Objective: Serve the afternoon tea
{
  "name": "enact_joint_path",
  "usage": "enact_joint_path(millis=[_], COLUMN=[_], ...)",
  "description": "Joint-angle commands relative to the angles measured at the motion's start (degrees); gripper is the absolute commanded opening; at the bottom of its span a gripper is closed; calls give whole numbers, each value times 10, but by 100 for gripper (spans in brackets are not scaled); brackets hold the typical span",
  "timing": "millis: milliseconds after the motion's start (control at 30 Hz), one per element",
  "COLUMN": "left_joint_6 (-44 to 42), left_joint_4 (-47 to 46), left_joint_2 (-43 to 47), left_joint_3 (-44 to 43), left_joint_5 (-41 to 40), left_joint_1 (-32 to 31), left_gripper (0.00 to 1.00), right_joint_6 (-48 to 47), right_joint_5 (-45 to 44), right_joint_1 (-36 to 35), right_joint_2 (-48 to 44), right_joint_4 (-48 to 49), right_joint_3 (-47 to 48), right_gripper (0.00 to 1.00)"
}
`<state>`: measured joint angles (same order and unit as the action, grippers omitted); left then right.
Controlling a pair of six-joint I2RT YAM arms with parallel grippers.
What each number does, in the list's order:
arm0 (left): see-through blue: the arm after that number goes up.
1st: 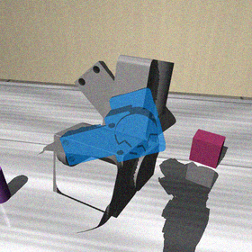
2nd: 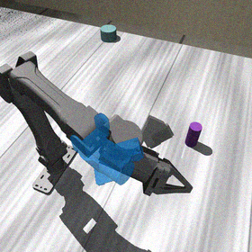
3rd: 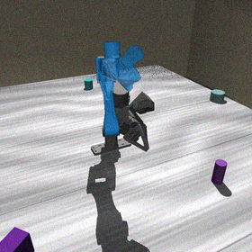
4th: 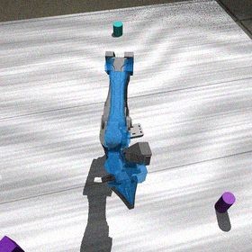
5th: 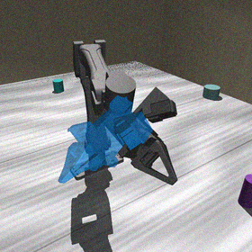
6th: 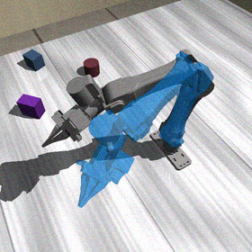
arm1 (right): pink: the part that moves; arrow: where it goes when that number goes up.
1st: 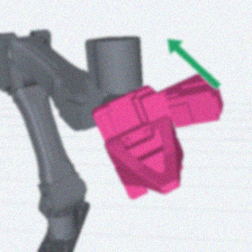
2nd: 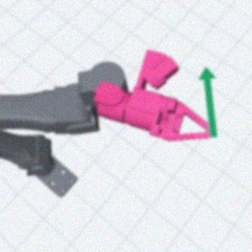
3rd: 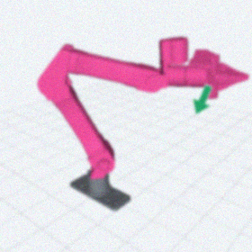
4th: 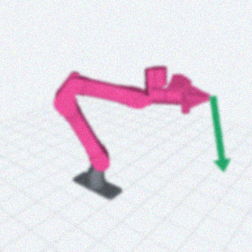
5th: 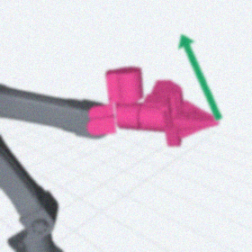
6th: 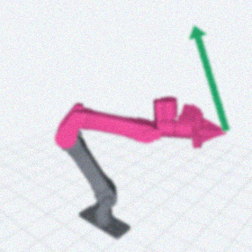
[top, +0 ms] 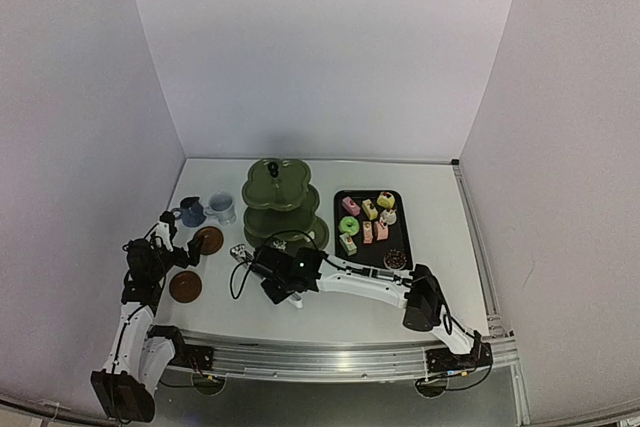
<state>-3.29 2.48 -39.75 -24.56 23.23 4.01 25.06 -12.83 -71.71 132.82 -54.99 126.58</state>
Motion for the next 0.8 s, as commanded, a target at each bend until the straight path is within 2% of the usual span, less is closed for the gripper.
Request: enact_joint_path(millis=[0, 167, 367, 767], left_joint_6=[7, 5, -3, -6], left_joint_4=[-13, -14, -7, -5], left_joint_2=[1, 5, 13, 10], left_joint_3=[-10, -10, -10, -9], left_joint_5=[0, -2, -6, -3], left_joint_1=[0, 0, 0, 0], left_gripper=[99, 99, 99, 99], right_joint_6=[1, 2, 13, 21], right_joint_5=[-67, -90, -124, -128], right_joint_1=[10, 22, 36, 46], right_joint_2=[37, 78, 97, 120], right_joint_4=[24, 27, 34, 41], right_joint_3=[73, 126, 139, 143], right_gripper=[0, 0, 0, 0])
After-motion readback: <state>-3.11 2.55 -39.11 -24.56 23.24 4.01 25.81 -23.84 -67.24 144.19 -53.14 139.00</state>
